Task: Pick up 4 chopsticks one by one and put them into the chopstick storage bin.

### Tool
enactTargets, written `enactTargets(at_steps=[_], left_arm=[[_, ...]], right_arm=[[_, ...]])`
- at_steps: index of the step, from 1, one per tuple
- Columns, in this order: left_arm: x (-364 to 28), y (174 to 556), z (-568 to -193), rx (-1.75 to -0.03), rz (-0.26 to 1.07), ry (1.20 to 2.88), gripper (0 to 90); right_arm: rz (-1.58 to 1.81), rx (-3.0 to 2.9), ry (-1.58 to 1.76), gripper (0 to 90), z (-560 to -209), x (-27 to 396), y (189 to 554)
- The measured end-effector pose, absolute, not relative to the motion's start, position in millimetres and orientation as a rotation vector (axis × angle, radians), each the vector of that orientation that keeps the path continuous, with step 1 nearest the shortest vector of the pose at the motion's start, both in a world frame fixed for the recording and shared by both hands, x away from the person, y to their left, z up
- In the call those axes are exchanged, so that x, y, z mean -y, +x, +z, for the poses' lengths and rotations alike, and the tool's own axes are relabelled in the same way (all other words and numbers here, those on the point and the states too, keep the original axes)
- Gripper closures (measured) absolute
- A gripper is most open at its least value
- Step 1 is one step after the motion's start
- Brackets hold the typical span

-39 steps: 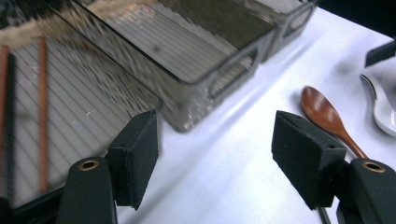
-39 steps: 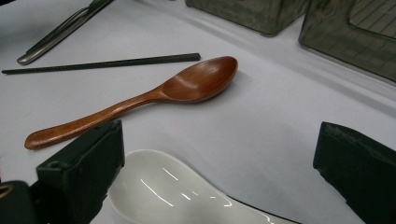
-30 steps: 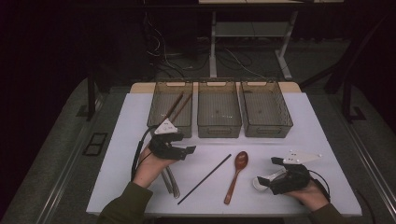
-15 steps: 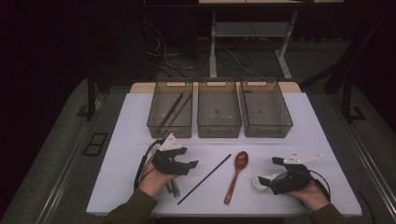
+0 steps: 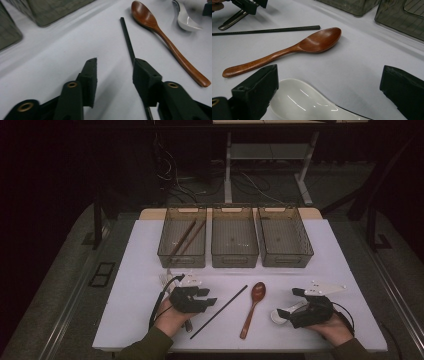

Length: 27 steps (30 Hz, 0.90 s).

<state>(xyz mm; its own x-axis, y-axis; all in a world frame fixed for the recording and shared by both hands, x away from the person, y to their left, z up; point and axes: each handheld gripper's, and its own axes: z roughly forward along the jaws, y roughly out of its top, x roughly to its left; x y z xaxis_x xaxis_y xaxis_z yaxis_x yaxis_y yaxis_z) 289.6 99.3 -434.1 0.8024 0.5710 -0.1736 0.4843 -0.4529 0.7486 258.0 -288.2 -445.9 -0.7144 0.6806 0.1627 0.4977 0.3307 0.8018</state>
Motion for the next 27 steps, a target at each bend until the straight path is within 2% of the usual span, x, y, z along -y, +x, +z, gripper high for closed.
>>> enactTargets(at_steps=[10,27], left_arm=[[-84.7,287.8,-438.9,-0.767,0.043,2.143,75.5],[-66.6,283.4,-446.8,-0.737,0.039,2.208,78.3]], right_arm=[[1.324,-2.385,1.073,1.8,-445.4,289.0,258.0],[1.325,-2.385,1.072,1.8,-445.2,289.4,258.0]])
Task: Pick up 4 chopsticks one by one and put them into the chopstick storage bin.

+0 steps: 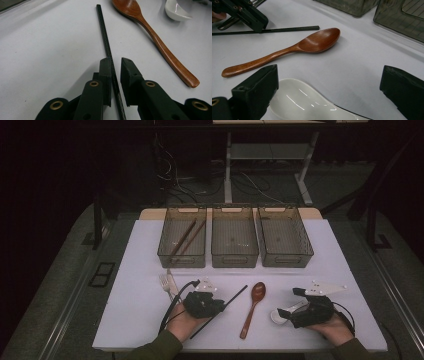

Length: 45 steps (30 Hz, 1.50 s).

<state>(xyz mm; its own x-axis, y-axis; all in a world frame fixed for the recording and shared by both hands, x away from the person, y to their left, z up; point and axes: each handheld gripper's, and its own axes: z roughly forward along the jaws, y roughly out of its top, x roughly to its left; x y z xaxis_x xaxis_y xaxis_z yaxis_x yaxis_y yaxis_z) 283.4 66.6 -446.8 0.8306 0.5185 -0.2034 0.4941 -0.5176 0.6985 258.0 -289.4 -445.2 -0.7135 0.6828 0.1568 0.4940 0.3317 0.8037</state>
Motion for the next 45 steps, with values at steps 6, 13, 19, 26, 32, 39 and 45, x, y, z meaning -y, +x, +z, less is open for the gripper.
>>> enactTargets(at_steps=[6,13,19,26,32,39,45], left_arm=[[-63.0,284.6,-449.3,-0.740,0.054,2.217,79.4],[-60.3,281.3,-449.5,-0.735,0.098,2.230,80.0],[-58.9,280.0,-449.5,-0.752,0.117,2.230,83.5],[-58.3,278.7,-449.6,-0.744,0.136,2.238,83.3],[-57.4,277.2,-449.9,-0.745,0.151,2.235,83.8],[-58.1,277.2,-450.2,-0.774,0.143,2.217,85.1],[-57.8,277.7,-448.2,-0.785,0.127,2.192,85.3]], right_arm=[[1.324,-2.385,1.068,1.8,-444.9,290.0,258.1],[1.327,-2.383,1.074,1.8,-444.5,290.2,258.0],[1.326,-2.383,1.074,1.8,-444.6,290.1,258.1],[1.326,-2.384,1.074,1.8,-444.5,290.2,258.0],[1.326,-2.383,1.074,1.8,-444.5,290.2,258.2],[1.326,-2.384,1.074,1.8,-444.3,290.2,258.0],[1.328,-2.380,1.074,1.8,-443.9,291.2,258.0]])
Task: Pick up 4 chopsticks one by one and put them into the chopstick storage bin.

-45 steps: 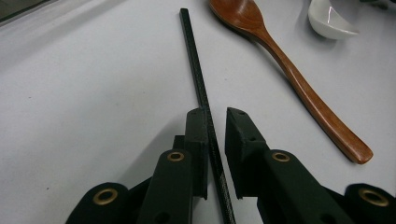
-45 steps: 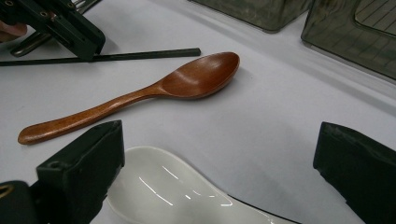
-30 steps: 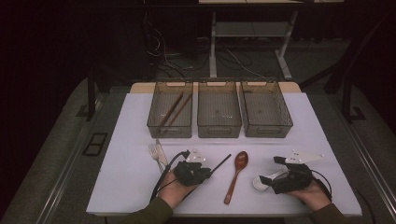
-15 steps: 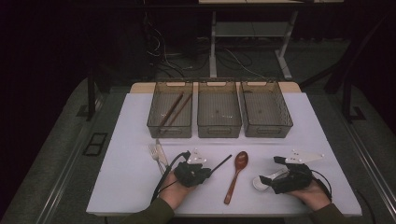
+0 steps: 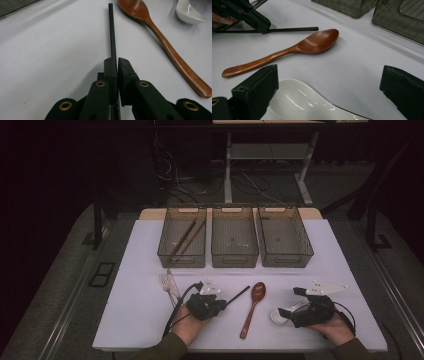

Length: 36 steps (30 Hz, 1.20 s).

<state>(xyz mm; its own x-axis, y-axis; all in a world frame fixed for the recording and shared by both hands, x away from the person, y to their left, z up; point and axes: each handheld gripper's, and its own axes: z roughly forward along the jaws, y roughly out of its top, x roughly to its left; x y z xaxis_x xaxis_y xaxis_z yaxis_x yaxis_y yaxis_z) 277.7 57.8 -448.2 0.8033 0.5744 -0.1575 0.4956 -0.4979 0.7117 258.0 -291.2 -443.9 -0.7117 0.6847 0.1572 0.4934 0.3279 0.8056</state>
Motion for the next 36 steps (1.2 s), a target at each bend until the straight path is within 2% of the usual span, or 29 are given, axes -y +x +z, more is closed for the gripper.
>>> enactTargets(at_steps=[15,36], left_arm=[[-70.0,284.0,-428.8,-0.788,0.028,2.063,85.6],[-98.9,297.9,-410.6,-0.754,0.042,2.069,85.5]], right_arm=[[1.329,-2.380,1.074,1.8,-443.8,291.6,258.4],[1.328,-2.380,1.078,1.8,-443.7,292.1,258.2]])
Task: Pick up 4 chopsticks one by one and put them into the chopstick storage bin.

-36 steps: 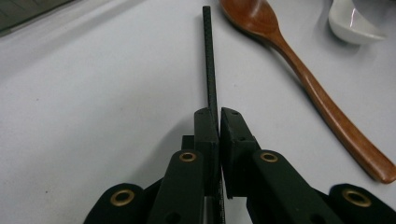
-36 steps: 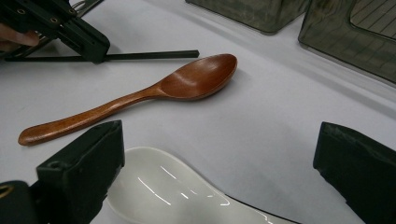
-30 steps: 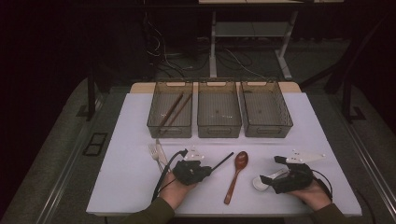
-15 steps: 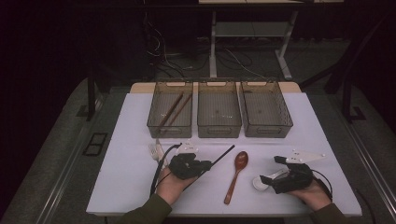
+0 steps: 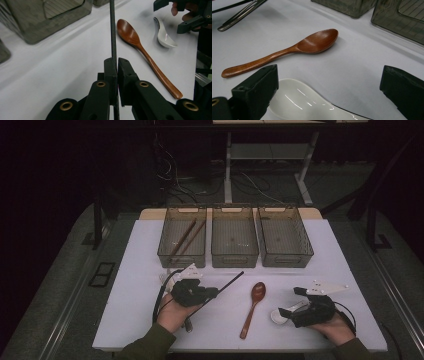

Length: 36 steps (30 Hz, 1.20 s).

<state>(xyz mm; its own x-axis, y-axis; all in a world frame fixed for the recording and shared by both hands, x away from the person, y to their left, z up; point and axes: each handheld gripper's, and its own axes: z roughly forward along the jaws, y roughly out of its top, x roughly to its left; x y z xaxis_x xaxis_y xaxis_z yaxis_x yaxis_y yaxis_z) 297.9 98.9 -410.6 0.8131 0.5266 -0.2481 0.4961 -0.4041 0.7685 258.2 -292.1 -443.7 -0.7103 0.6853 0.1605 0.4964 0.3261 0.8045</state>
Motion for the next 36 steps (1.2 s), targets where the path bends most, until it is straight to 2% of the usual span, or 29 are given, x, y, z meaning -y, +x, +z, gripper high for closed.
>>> enactTargets(at_steps=[36], left_arm=[[-168.1,327.9,-384.3,-0.820,0.182,1.993,85.5]], right_arm=[[1.329,-2.379,1.075,1.8,-444.1,292.5,259.0]])
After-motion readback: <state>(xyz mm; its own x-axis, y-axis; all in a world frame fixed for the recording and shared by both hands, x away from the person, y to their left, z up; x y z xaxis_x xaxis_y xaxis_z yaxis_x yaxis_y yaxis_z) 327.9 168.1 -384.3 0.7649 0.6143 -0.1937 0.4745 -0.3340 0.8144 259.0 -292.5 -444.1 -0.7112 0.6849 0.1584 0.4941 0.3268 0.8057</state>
